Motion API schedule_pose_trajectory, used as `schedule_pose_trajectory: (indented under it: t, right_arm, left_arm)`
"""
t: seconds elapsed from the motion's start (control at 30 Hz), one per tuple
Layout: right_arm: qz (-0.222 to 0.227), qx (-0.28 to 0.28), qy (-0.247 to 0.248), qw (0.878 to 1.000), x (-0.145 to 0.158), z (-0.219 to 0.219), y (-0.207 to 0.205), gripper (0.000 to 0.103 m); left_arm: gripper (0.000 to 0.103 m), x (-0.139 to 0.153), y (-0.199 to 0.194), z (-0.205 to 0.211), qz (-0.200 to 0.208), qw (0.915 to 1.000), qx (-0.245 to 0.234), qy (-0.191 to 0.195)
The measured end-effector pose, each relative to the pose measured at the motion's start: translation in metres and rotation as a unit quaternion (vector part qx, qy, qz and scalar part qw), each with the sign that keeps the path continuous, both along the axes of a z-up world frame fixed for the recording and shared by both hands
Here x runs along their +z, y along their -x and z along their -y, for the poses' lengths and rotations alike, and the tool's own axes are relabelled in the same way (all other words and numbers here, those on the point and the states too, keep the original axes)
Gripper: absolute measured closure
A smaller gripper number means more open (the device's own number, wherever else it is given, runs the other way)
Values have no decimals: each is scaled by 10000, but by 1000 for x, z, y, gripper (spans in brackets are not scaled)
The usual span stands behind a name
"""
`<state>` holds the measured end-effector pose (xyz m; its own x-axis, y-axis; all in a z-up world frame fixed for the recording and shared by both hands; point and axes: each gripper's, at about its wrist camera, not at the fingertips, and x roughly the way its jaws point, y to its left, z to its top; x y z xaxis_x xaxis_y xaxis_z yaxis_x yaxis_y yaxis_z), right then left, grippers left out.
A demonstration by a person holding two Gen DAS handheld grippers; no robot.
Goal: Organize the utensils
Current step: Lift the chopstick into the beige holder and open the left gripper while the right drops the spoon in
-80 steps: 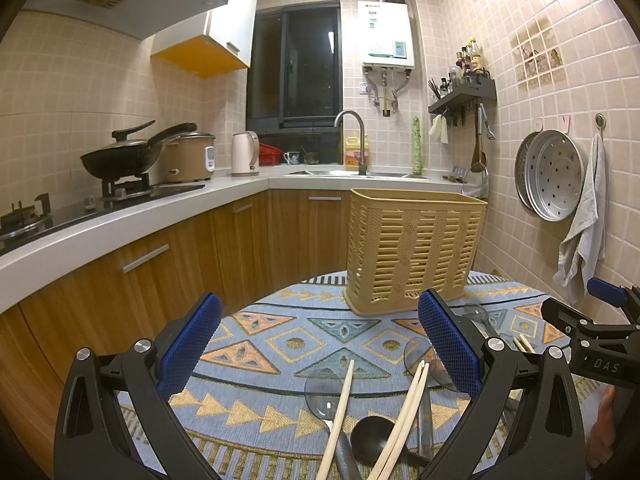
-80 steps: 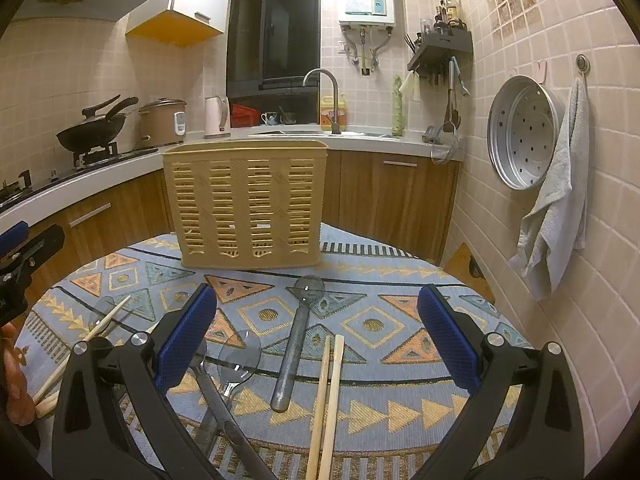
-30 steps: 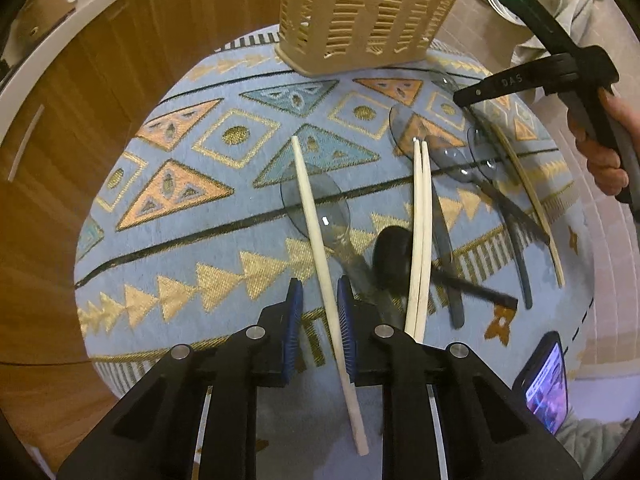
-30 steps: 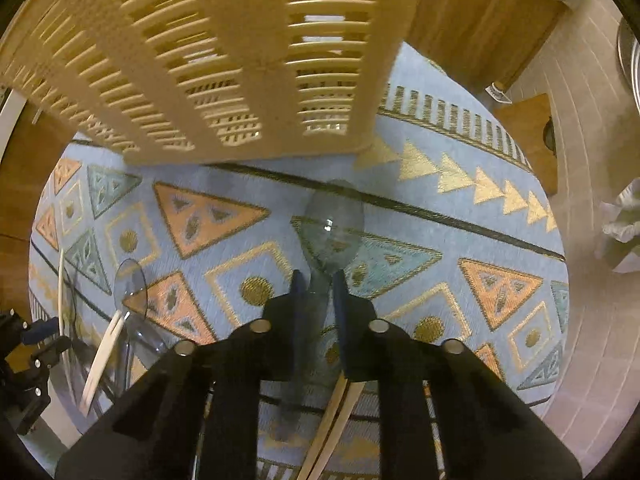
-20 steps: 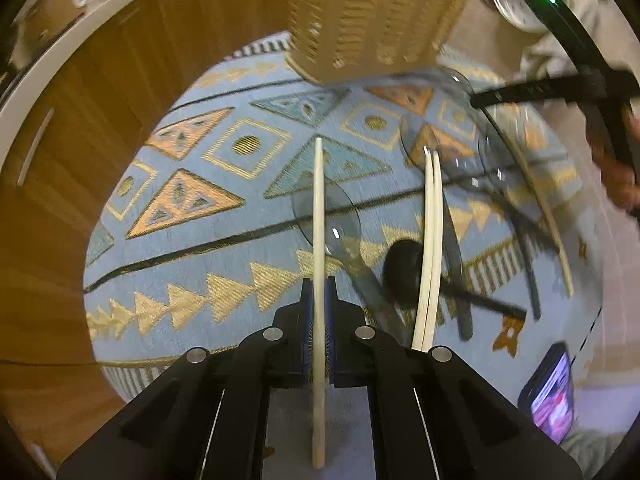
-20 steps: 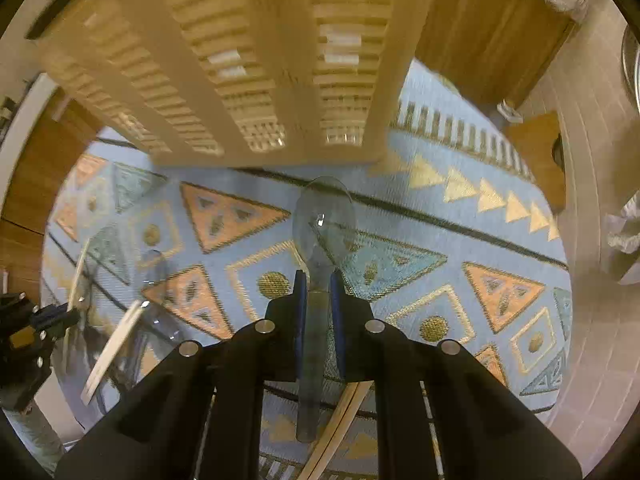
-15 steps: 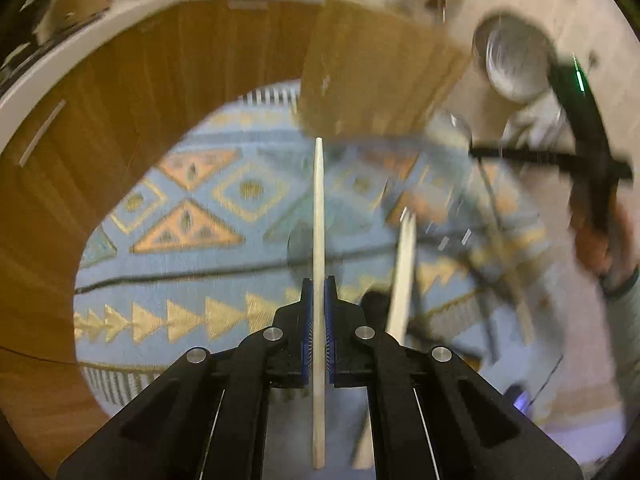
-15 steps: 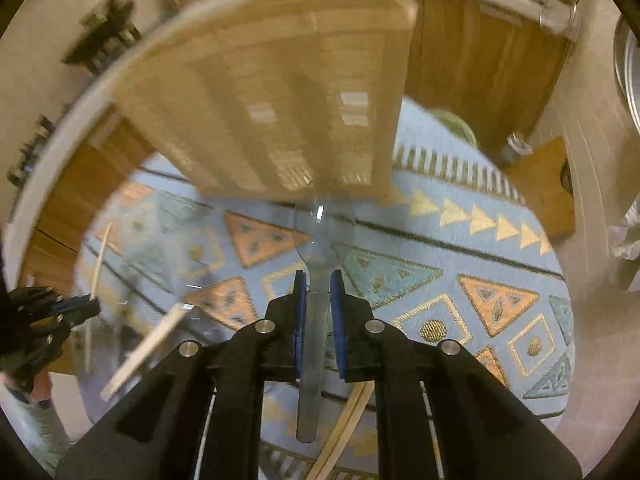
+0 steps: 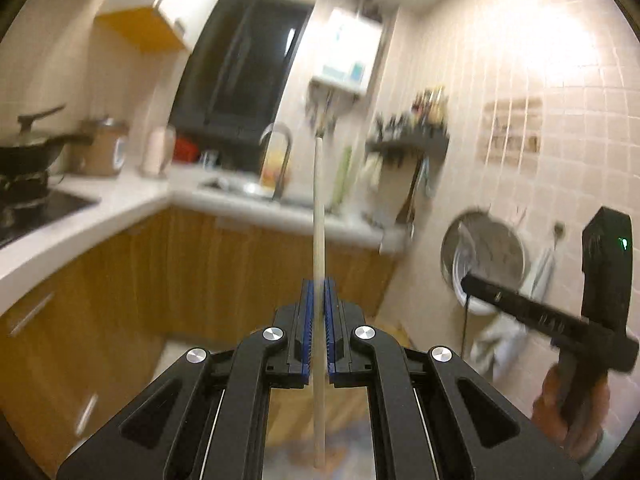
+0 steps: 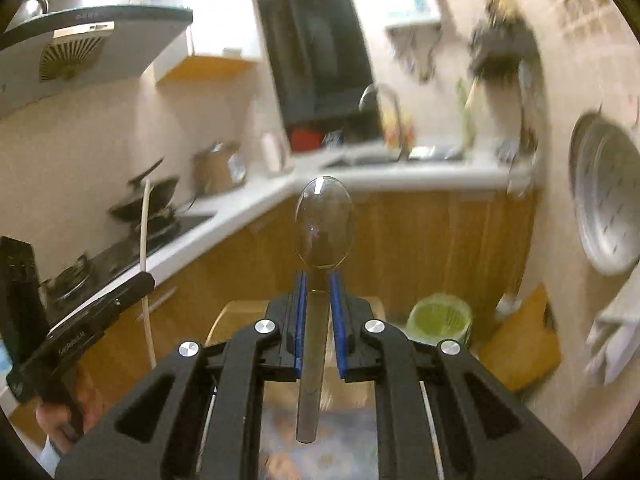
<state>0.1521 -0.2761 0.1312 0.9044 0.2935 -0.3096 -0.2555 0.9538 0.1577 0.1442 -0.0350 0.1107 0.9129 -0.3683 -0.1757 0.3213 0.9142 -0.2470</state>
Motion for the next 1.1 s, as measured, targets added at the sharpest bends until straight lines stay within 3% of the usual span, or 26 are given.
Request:
schedule_pose_trajectory:
  t: [0.2, 0.4, 0.7, 0.77, 0.8, 0.9, 1.0, 1.1]
  right_arm:
    - [583, -676, 422, 9951, -2, -18, -41, 93]
    - [466, -797, 468, 9946, -36, -19, -77, 93]
    - [217, -705, 351, 9967, -74, -15, -80, 93]
    - [174, -700, 392, 9966, -76, -14, -74, 92]
    - [91, -602, 401, 9973, -76, -13, -72, 92]
    - [-76, -381, 348, 9986, -73, -10, -60, 91]
    - [-240, -207, 236, 9992, -65, 1, -41, 81]
    - [-302, -136, 53, 9994, -55, 12, -21, 62]
  left_arm:
    - [100, -8, -52, 4, 219, 9985, 446, 211]
    - [100, -30, -67, 8, 362, 9945, 980, -56]
    - [99, -50, -65, 13, 442, 9916, 1156, -371]
    - [90, -50, -63, 12, 391, 9926, 1076, -411]
    - [78, -50, -61, 10, 361, 9931, 1036, -423]
    - [72, -41, -47, 0, 286, 9954, 849, -353]
    - [63, -30, -28, -11, 196, 9974, 620, -298]
    - [55, -19, -5, -21, 113, 9986, 401, -313]
